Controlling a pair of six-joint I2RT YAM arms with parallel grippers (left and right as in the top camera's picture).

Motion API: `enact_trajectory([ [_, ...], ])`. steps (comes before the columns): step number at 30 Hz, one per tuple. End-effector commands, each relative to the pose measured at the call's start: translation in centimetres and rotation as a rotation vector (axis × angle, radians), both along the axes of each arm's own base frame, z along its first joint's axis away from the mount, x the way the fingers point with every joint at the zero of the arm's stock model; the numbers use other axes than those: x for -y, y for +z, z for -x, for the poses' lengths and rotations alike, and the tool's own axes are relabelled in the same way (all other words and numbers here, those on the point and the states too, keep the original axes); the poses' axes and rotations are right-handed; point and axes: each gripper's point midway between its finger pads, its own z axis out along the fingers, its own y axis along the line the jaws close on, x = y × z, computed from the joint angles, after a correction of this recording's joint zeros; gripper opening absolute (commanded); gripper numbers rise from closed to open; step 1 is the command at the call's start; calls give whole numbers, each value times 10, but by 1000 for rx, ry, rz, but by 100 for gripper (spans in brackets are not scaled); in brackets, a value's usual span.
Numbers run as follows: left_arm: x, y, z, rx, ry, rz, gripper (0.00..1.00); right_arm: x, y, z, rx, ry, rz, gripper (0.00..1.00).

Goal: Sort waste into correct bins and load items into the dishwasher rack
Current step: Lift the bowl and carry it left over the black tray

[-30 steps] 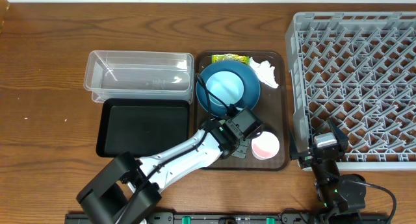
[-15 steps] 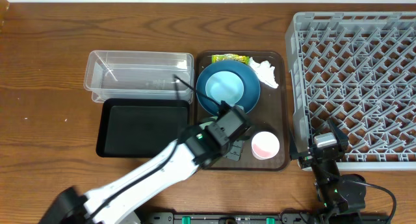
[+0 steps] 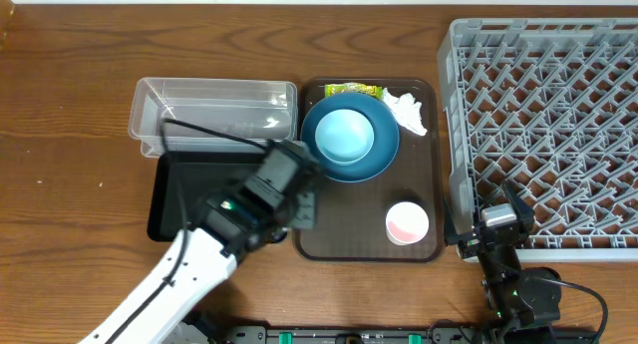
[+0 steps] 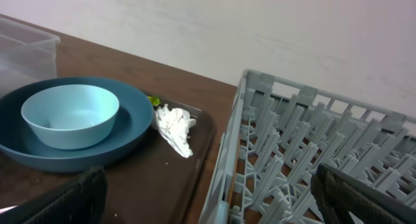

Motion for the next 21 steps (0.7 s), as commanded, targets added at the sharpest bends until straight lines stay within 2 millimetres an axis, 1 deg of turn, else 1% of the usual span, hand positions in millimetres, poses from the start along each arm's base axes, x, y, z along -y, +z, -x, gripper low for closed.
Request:
enact_trajectory([
  [1,-20,7,-14,15,34,13,6,2,-1,0,-3,-6,3,99],
  [9,-46,12,-27,-47,48,206,6,2,-1,0,-3,-6,3,99],
  [15,-76,4,-32,-74,133,289,6,2,-1,0,-3,-6,3,99],
  [21,-86,5,-33,-63,134,430,6,2,-1,0,-3,-6,3,99],
])
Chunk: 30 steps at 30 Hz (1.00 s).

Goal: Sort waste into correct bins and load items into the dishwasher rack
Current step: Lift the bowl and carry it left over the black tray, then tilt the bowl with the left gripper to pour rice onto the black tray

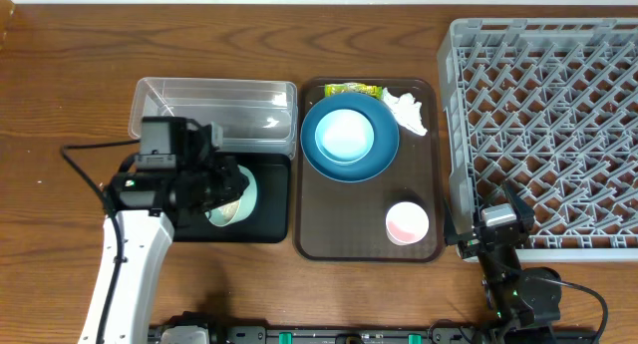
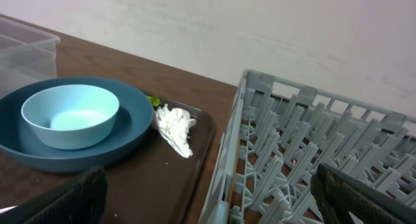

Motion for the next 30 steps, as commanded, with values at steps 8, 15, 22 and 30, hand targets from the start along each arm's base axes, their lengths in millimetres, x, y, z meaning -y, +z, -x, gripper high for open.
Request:
enact_trajectory([
  [8,3,26,-6,122,-60,322,6,2,-1,0,-2,-6,3,99],
  [15,5,36,-10,138,-80,478,6,2,-1,0,-2,-6,3,99],
  [22,12,32,-13,134,-131,571,6,2,-1,0,-2,-6,3,99],
  [30,15,35,-16,150,-163,687,6,2,-1,0,-2,-6,3,99],
])
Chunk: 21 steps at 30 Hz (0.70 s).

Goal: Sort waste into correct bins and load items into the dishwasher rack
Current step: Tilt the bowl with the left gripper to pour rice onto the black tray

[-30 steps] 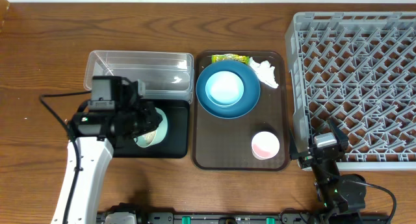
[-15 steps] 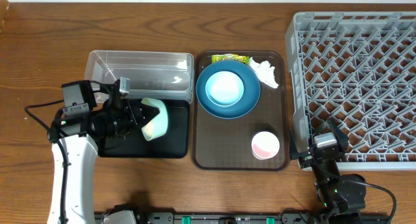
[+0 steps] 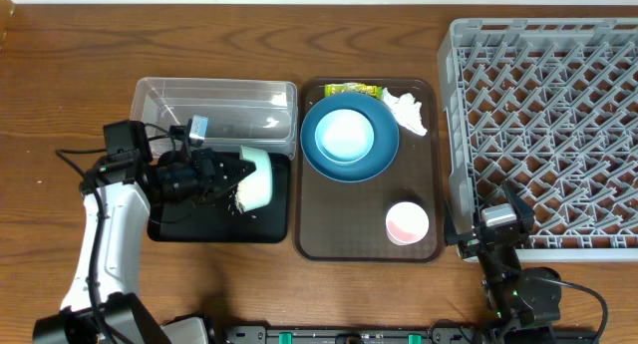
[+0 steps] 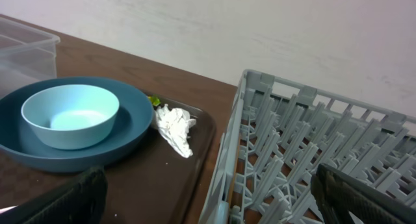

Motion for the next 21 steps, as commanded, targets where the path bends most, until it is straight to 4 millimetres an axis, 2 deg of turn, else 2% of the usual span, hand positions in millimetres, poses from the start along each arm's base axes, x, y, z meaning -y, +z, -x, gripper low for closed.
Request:
enact_trajectory([
  [1,1,12,0,63,-19,90,6,2,-1,0,-2,-6,3,99],
  [7,-13,25,-4,97,24,164,6,2,-1,0,-2,-6,3,99],
  [10,-19,25,-6,99,46,162,6,2,-1,0,-2,-6,3,99],
  [13,-19,25,-6,100,46,164,6,2,-1,0,-2,-6,3,99],
  [18,-16,43,-4,167,20,253,6,2,-1,0,-2,-6,3,99],
  [21,-16,44,-4,172,19,256,6,2,-1,0,-2,-6,3,99],
])
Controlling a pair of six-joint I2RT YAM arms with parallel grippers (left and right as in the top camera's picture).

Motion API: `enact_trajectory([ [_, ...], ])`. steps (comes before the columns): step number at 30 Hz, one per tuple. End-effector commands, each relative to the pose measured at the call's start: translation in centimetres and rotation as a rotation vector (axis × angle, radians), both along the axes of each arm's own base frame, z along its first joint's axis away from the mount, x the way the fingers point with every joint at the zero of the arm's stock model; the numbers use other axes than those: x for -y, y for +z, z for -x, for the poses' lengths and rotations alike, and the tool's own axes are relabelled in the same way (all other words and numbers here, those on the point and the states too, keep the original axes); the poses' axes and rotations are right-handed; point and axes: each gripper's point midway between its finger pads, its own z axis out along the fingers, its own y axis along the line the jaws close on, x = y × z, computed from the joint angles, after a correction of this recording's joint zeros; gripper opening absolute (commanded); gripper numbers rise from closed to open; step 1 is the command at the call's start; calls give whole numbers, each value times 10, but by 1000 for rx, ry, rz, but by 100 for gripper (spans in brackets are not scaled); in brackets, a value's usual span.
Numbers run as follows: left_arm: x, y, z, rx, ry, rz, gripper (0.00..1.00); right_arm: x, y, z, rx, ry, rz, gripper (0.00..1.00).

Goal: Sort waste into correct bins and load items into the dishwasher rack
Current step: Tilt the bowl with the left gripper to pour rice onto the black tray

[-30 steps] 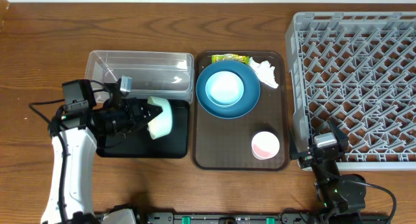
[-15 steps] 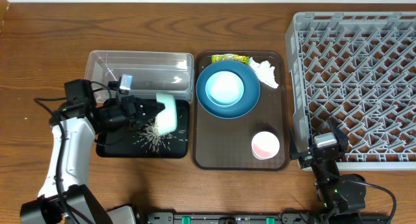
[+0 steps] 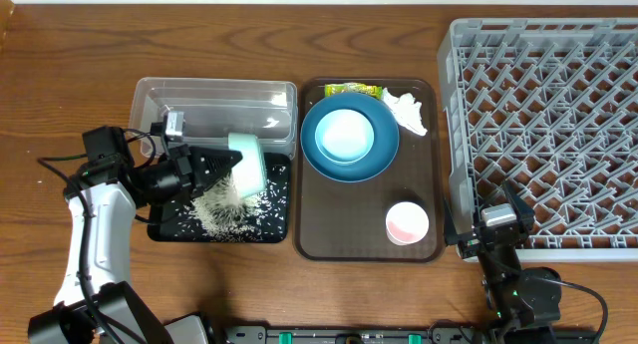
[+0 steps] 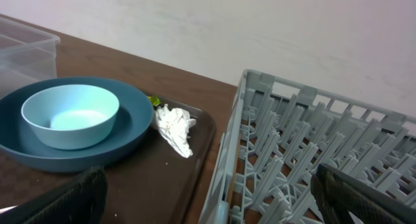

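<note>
My left gripper [image 3: 225, 162] is shut on a pale green cup [image 3: 248, 165], tipped on its side over the black bin [image 3: 164, 227]. A heap of white rice-like waste [image 3: 221, 210] lies in that bin under the cup. On the brown tray [image 3: 339, 239] stand a blue plate [image 3: 382, 160] with a light blue bowl [image 3: 345, 135], a pink-lined cup [image 3: 407, 222], a crumpled napkin [image 3: 407, 110] and a green wrapper [image 3: 351, 89]. My right gripper [image 3: 495, 224] rests open at the rack's near left corner, holding nothing. The right wrist view shows the bowl [image 4: 70, 113] and napkin [image 4: 174, 128].
A clear plastic bin [image 3: 214, 107] stands behind the black one. The grey dishwasher rack [image 3: 543, 125] fills the right side; its wall [image 4: 229, 159] rises right in front of my right gripper. Bare wooden table [image 3: 60, 75] lies left.
The cup is tipped further and sits slightly farther back-left. A heap of white grains now lies in the black bin where only a few specks showed. The right arm has not moved.
At first my left arm reached across the black bin to the brown tray's left edge. Then it held the pale green cup over the black bin, mouth up. Then the cup lay on its side there, and now its contents lie heaped in the bin.
</note>
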Motion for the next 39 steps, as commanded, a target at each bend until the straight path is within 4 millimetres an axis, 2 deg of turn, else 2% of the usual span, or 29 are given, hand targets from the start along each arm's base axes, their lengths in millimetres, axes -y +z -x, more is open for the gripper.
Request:
enact_trajectory([
  [1,1,10,2,46,-13,57,6,2,-1,0,-2,-5,3,99],
  [14,-14,14,0,48,39,82,6,2,-1,0,-2,-6,3,99],
  [22,-12,13,4,-20,45,113,6,2,-1,0,-2,-5,3,99],
  [29,-12,13,5,-17,44,111,6,2,-1,0,-2,-6,3,99],
  [33,-18,14,-1,61,49,75,6,2,-1,0,-2,-6,3,99],
  [36,-16,14,1,-19,54,112,6,2,-1,0,-2,-5,3,99],
  [39,-16,14,1,29,50,90,6,2,-1,0,-2,-6,3,99],
])
